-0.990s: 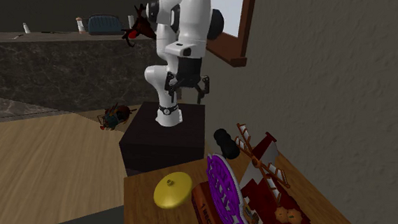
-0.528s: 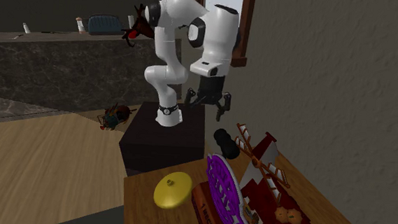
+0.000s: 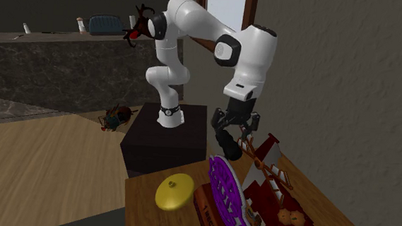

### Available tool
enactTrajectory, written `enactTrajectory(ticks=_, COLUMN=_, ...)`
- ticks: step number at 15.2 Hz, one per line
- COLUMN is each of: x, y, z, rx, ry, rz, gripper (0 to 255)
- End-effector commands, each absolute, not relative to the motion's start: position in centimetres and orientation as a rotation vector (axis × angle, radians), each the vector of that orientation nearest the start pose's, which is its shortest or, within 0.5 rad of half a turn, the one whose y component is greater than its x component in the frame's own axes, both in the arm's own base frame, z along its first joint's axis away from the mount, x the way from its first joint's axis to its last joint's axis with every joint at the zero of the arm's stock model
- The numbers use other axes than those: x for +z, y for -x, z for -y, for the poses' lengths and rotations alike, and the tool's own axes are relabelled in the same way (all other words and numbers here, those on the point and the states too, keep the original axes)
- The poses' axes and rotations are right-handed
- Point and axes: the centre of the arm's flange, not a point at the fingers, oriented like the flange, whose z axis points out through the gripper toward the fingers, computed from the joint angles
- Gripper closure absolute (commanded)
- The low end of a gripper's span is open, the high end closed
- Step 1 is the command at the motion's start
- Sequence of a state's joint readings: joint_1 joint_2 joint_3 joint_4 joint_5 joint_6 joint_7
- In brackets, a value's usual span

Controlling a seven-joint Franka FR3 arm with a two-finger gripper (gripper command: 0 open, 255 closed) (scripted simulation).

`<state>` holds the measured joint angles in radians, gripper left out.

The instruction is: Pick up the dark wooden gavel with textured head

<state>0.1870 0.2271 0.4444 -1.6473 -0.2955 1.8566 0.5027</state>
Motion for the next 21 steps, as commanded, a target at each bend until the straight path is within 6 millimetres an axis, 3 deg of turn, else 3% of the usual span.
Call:
enactTrajectory(ticks=1, x=48.4, y=-53.5, z=-34.2, rx=-0.174, ry=3.277, rz=0.331, gripper=0)
enactTrajectory(ticks=7, x=44.9, y=-53.5, z=-34.2, rx=-0.174, ry=3.277, rz=0.331, gripper=0)
enactTrajectory(ticks=9, x=44.9, y=-53.5, z=-34.2, rx=-0.174, ry=3.277, rz=0.331, gripper=0)
enactTrajectory(ticks=10, x=45.1, y=-53.3, z=-34.2, rx=-0.174, ry=3.276, rz=0.331, gripper=255)
enactTrajectory(ticks=18, x=45.2, y=-53.9, z=-35.1, rx=-0.174, ry=3.276, rz=0.331, gripper=255)
enactTrajectory(ticks=19, x=44.9, y=-53.5, z=-34.2, rx=-0.174, ry=3.277, rz=0.331, gripper=255)
enactTrajectory(ticks=21, x=45.9, y=-53.5, z=-34.2, rx=-0.174, ry=3.277, rz=0.331, gripper=255)
